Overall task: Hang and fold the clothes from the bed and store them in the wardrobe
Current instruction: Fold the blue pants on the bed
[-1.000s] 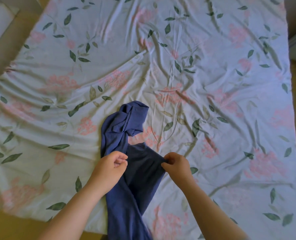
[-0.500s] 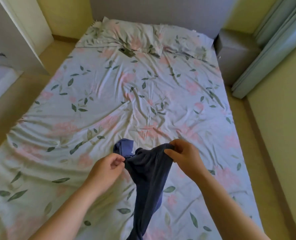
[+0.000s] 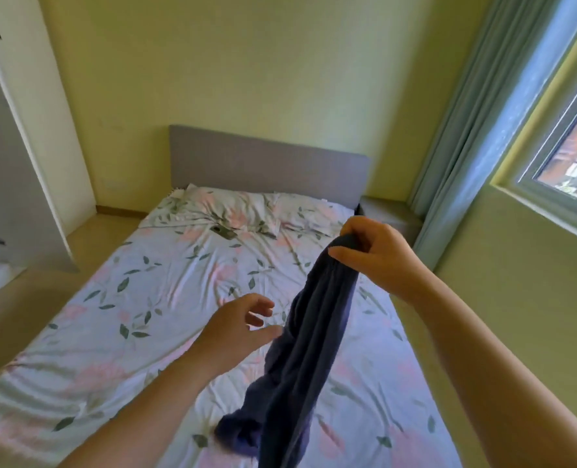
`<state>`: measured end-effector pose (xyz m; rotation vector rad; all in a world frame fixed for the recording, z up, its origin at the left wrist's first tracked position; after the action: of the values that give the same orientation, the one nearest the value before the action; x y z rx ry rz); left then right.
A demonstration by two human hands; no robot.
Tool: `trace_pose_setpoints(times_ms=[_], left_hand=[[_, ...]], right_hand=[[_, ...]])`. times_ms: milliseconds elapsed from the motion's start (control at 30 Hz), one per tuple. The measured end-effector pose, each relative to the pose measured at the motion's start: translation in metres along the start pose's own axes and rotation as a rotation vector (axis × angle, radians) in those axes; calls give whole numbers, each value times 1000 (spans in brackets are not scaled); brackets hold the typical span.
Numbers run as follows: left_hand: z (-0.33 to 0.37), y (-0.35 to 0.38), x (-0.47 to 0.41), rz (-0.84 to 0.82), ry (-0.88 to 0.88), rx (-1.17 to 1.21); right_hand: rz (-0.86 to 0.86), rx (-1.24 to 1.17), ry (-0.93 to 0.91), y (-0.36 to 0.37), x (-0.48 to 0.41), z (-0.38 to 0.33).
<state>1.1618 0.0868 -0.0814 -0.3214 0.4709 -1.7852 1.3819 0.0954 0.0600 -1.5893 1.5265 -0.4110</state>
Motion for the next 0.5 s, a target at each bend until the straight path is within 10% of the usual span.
trace_pose_setpoints(times_ms=[500], left_hand=[[102, 20, -33, 22, 332, -134]], right_hand=[[241, -22, -122, -121, 15, -39]])
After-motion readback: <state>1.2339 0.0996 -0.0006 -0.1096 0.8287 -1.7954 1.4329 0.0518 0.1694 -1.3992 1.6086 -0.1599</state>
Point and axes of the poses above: each hand's wrist, its own x-axis away from the middle knuckle, its own y-axis out of the palm, z = x × y, the point moved 4 cm from there along -x, towards the middle knuckle, and after that the axes turned 2 degrees about -z, right-handed, at the moved point
